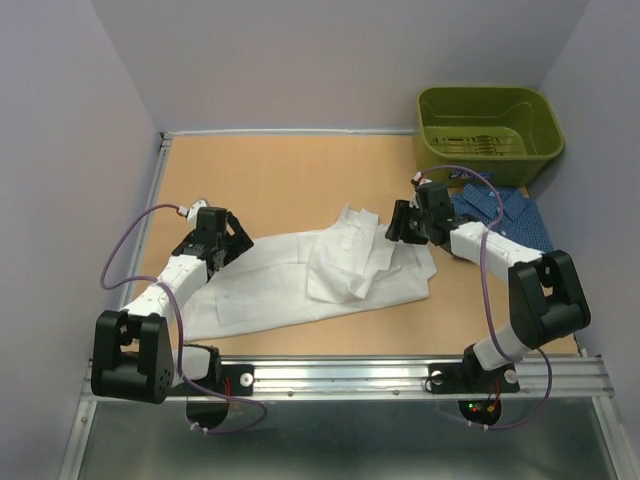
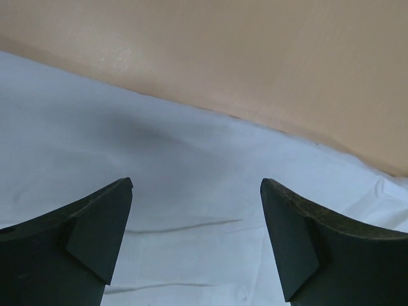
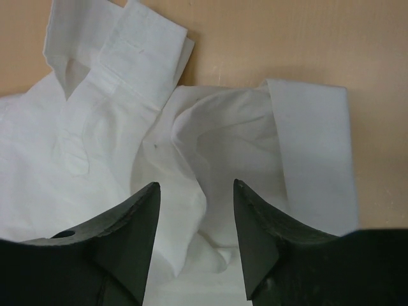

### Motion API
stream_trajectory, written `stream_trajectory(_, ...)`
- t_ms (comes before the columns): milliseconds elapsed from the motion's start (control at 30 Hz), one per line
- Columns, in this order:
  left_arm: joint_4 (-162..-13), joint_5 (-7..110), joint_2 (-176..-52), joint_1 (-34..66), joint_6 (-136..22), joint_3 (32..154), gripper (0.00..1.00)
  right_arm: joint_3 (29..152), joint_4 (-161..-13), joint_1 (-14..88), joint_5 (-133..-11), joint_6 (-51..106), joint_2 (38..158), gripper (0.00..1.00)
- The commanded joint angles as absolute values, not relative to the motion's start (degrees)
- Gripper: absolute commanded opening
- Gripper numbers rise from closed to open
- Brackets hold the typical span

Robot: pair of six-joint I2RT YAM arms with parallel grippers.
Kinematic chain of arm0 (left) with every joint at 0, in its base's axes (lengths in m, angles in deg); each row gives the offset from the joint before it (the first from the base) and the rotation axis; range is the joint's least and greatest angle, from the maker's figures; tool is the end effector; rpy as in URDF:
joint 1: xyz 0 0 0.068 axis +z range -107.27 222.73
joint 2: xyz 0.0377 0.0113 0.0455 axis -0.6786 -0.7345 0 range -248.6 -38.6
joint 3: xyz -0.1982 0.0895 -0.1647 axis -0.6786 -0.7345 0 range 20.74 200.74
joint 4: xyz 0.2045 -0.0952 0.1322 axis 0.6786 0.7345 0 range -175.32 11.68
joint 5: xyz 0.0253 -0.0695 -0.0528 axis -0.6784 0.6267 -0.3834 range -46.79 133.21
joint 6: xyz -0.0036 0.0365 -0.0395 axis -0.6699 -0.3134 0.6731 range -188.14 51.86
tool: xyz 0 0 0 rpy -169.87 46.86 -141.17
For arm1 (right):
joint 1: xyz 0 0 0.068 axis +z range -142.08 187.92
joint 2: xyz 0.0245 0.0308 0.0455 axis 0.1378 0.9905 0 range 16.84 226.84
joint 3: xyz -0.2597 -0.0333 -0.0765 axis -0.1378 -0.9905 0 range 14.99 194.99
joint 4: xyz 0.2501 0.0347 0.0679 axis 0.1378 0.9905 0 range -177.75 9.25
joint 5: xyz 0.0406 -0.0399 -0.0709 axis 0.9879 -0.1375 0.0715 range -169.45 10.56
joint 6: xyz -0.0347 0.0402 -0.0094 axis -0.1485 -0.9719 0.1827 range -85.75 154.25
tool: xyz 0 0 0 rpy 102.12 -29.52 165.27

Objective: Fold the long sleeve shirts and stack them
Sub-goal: Fold the shirt

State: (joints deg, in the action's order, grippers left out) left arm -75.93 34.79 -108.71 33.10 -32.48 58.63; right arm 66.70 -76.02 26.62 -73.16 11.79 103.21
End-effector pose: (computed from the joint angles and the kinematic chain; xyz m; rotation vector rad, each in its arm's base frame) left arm 0.2485 -0.0368 0.2093 -0.5915 2.2219 -0.2413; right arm 0.2966 0.1045 0.2078 0.0264 2.4259 0.4658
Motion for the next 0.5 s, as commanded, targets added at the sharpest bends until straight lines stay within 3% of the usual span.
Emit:
stream_trajectory(0, -74.4, 34.0, -109.1, 35.6, -31.6, 60.3, 0.93, 72.4, -82.3, 26.0, -71.0, 11.3, 105.3, 0.53)
stream_trajectory(67, -74.4, 34.1, -109.2, 36.4, -31.9, 60.3, 0.93, 73.0, -82.3, 26.0, -70.8, 12.3, 106.3, 0.49)
stream_trajectory(467, -73.4, 35.2, -115.9, 41.1, -33.9, 62.9, 0.92, 74.7, -82.2, 25.9, -68.5, 14.8, 110.9, 0.48)
